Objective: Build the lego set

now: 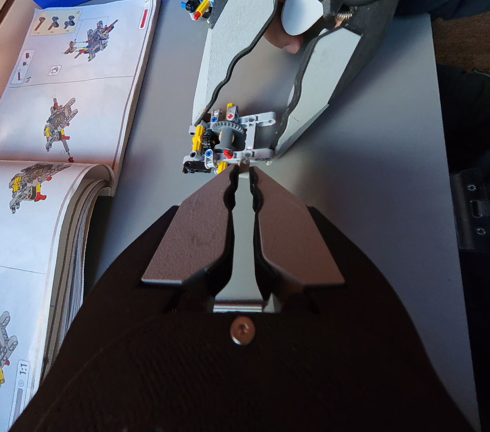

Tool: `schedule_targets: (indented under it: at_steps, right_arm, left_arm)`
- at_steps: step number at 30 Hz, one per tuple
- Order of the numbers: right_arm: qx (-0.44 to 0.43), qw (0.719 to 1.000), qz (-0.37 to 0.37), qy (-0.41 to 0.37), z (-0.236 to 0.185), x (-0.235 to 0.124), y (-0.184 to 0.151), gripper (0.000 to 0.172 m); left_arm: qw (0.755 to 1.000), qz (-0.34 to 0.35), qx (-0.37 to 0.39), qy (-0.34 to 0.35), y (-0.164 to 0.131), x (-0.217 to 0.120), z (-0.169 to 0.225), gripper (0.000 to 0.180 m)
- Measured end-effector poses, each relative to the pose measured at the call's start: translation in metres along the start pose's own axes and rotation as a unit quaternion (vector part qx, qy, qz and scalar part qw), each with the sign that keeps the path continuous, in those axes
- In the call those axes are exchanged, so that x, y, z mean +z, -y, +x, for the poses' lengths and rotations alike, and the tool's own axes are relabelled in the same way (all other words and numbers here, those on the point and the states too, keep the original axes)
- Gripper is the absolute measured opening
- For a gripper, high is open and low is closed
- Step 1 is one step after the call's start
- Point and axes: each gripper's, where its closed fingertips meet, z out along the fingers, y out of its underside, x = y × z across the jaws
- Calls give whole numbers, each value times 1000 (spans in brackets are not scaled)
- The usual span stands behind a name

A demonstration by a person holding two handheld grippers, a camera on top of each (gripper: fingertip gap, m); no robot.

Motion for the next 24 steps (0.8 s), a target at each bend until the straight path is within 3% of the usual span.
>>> schedule_targets:
  at_steps: [8, 13, 15, 24]
  right_arm:
    - [26, 999, 36, 14, 2, -11, 8, 53]
    - [96, 988, 117, 39, 12, -31, 27, 20]
    - [105, 987, 104, 56, 9, -29, 22, 10]
    - [46, 996, 12, 73, -13, -8, 2, 4]
  left_arm:
    - [1000, -1, -7, -3, 3, -1, -4, 5]
    - [1000, -12, -23, -2, 1, -1, -11, 5]
    - [1000, -12, -24, -6, 2, 1, -12, 5]
    - [999, -22, -8, -42, 4, 7, -12, 5]
